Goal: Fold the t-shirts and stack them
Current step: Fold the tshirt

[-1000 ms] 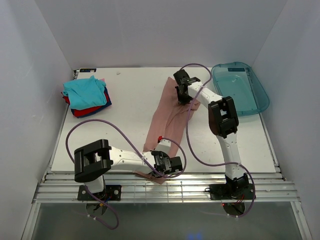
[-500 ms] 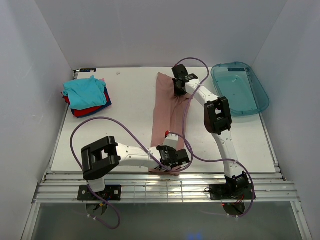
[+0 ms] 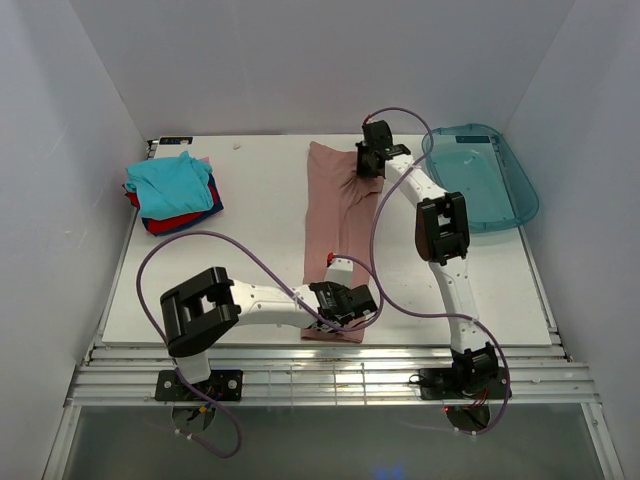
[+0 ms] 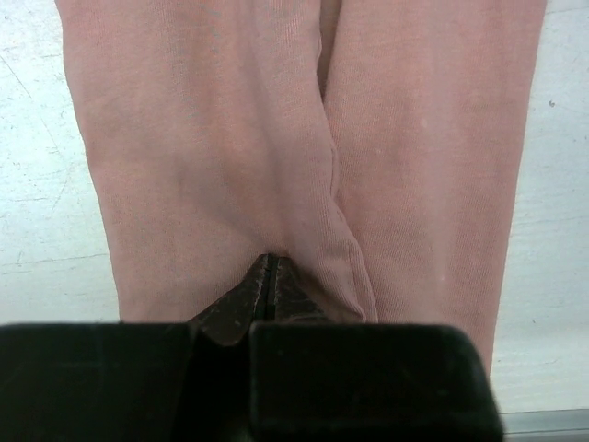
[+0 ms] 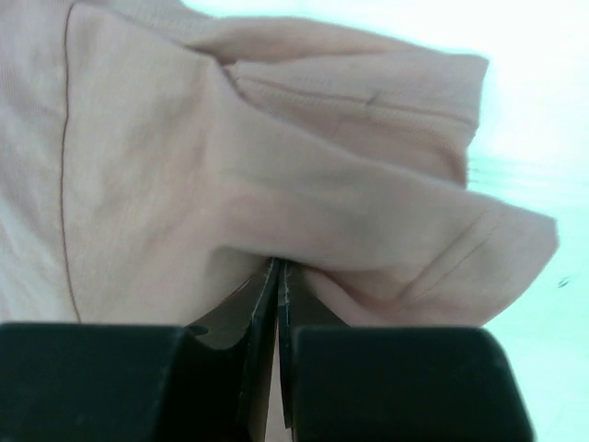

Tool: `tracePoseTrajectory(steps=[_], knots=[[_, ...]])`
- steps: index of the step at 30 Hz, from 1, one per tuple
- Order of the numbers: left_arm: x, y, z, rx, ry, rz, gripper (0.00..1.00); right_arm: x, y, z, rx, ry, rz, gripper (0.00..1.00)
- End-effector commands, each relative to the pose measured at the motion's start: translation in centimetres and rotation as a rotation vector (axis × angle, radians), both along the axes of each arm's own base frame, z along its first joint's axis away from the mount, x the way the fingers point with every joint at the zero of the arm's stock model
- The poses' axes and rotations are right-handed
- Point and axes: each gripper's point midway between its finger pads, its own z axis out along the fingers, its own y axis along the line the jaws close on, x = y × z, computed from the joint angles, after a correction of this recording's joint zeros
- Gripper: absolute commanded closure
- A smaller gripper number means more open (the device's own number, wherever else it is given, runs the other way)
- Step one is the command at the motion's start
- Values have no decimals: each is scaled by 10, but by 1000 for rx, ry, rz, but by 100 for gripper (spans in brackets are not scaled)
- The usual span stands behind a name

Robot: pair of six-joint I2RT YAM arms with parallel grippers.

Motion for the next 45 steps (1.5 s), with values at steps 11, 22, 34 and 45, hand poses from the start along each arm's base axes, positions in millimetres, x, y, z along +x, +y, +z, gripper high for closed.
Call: tracePoseTrajectory(steps=[11,22,34,45], knots=[[34,-20,85,-166,-169,26,96,-43,-24,206,26,-502,36,64],[6,26,92,-264,-110,62,30,-263,-7,161,43,-128,184,51],[-18,37,68,-535,-24,23,10,-413,7,60,81,153,190,42],[-33,28,30,-523,88,-18,11,-473,11,13,120,311,174,42]])
